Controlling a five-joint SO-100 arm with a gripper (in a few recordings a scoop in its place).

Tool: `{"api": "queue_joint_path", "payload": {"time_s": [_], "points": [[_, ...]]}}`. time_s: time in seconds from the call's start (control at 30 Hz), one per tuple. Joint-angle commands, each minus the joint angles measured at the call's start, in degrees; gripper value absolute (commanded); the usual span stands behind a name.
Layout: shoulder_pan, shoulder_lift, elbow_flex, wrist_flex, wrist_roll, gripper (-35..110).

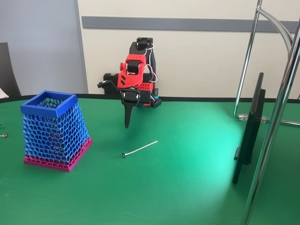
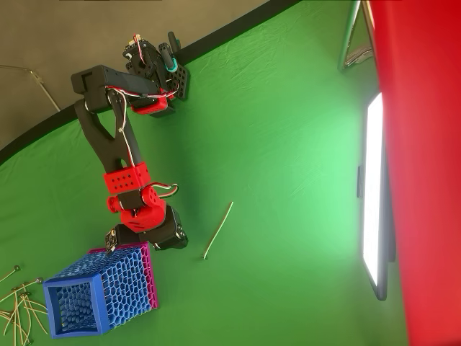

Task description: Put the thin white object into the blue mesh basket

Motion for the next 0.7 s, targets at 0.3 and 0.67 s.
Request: {"api": "queue_joint_path", "payload": {"time_s": [0.3,0.67], "points": [[-0.62,-11.69,-14.68,7.91,-15.38,14],[-0.62,-23.64,-31.82,16.08,-22.32,14]]}}
